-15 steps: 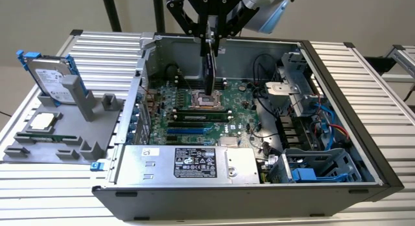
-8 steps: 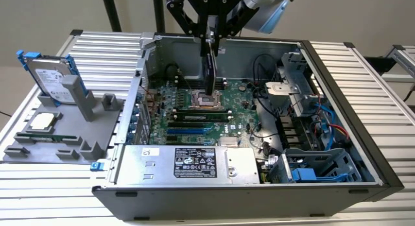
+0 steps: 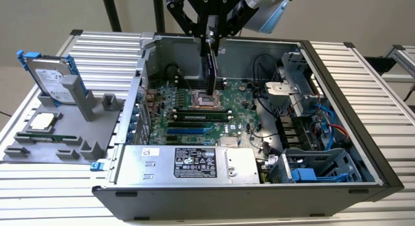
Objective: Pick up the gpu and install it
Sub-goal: 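Insert the gpu into the slot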
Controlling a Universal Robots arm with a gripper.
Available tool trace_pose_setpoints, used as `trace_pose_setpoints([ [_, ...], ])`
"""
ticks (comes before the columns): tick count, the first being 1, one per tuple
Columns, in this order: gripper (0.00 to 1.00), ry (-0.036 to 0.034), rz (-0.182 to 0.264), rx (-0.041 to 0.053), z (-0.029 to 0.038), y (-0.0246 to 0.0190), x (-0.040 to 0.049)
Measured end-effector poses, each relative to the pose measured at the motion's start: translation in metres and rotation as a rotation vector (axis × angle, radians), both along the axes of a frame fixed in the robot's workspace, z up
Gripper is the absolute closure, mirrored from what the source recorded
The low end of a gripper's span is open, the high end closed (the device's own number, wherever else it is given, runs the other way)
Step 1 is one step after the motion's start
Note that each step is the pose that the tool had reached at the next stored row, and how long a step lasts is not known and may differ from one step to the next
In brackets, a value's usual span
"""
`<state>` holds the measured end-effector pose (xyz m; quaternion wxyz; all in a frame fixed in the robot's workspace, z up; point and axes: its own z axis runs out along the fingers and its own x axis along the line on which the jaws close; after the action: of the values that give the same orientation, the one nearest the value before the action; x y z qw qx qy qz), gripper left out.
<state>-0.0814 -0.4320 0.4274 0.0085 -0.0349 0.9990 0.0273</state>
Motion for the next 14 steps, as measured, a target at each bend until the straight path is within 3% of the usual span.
trace_pose_setpoints([
  [14,1.00,0.0000,0.073,0.0000,0.0000,0.0000,0.0000],
])
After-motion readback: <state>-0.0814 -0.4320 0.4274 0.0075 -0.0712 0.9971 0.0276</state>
